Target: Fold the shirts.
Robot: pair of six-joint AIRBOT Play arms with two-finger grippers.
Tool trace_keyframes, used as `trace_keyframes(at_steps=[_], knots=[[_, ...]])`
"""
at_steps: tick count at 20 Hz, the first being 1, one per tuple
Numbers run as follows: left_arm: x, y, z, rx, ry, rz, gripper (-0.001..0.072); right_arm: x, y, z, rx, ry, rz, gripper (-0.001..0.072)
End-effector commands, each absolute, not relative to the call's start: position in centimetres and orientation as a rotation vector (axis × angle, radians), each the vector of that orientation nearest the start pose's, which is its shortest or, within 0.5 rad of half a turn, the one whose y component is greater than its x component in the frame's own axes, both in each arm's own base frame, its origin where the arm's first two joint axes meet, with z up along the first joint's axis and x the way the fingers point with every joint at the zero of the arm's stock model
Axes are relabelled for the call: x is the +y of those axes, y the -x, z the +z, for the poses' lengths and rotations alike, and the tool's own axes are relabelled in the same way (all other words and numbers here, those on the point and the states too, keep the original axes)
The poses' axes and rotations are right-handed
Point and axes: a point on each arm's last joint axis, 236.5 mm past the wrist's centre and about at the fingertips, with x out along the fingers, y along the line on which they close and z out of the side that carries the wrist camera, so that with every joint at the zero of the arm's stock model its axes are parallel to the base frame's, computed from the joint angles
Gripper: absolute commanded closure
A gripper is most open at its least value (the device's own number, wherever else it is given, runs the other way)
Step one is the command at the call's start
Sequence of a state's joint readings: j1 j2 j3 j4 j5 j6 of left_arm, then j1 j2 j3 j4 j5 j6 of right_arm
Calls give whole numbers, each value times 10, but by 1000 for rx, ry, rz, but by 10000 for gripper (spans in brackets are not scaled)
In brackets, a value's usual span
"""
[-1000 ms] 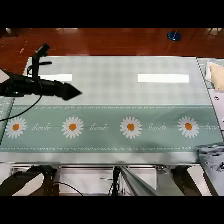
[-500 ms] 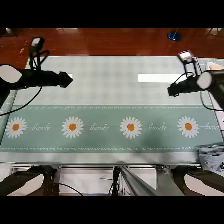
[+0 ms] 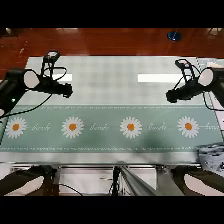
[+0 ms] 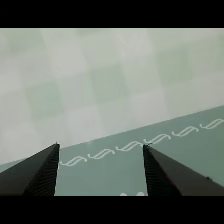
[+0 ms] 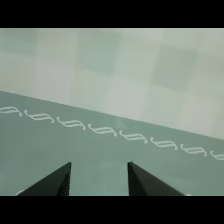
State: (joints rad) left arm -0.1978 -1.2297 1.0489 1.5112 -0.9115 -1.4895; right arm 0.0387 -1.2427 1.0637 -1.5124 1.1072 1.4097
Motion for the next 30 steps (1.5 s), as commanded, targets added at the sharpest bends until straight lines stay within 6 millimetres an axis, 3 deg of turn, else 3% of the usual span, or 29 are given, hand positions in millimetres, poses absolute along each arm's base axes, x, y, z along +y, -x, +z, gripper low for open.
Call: trace_keyframes(at_steps=[1,4,7,9,11,13,30], knots=[[-89,-414,13,1015,-127,-204,101,34,-384,17,1147,92,222,297],[-91,-423,19,969,-123,-205,104,28,-400,29,1062,120,194,296],[-91,-423,19,971,-123,-205,105,28,-400,29,1059,120,194,278],[-91,-423,19,970,-124,-205,104,28,-402,30,1050,121,192,97],[-91,-423,19,971,-123,-205,103,28,-403,31,1047,120,192,95],[-91,-423,19,971,-123,-205,-13,30,-402,31,1049,106,199,96],[-91,-423,19,970,-123,-205,-12,35,-404,33,1036,83,207,102]])
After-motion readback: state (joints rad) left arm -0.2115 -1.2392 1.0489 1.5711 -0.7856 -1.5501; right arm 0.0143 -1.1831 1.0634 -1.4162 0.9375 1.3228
